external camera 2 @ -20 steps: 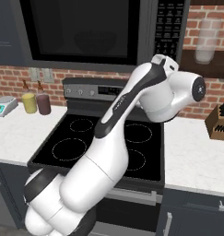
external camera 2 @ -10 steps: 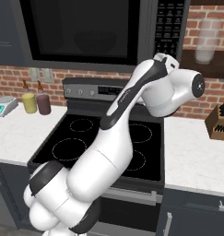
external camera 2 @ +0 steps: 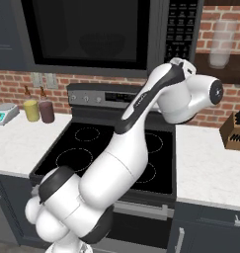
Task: Open the microwave, place the bowl with waffle inside the microwave, then close the microwave door and turn it on.
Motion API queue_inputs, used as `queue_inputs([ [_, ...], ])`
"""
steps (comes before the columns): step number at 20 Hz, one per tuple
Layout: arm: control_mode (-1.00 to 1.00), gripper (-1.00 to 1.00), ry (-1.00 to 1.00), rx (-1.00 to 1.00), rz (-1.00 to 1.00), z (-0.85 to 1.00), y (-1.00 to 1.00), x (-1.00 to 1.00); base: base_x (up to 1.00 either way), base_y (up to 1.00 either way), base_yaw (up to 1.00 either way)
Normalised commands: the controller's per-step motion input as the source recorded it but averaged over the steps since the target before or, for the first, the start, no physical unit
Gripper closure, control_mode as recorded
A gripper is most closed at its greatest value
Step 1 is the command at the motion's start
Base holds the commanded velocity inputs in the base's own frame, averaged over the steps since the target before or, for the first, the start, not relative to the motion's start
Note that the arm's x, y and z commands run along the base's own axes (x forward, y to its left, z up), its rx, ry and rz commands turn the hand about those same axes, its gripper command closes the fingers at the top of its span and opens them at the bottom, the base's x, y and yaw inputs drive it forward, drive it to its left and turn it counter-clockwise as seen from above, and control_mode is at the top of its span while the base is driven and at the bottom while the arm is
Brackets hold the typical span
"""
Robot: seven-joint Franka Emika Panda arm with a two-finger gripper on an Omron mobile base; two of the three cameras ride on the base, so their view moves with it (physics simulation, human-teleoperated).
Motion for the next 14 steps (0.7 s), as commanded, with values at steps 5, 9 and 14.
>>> queue_inputs([
  [5,-1.00,-1.00,0.00,0.00,0.00,0.00,-0.04,0.15,0.00,0.00,0.00],
  [9,-1.00,-1.00,0.00,0.00,0.00,-0.01,0.00,0.10,0.00,0.00,0.00],
  [14,-1.00,-1.00,0.00,0.00,0.00,0.00,0.00,0.09,0.00,0.00,0.00],
])
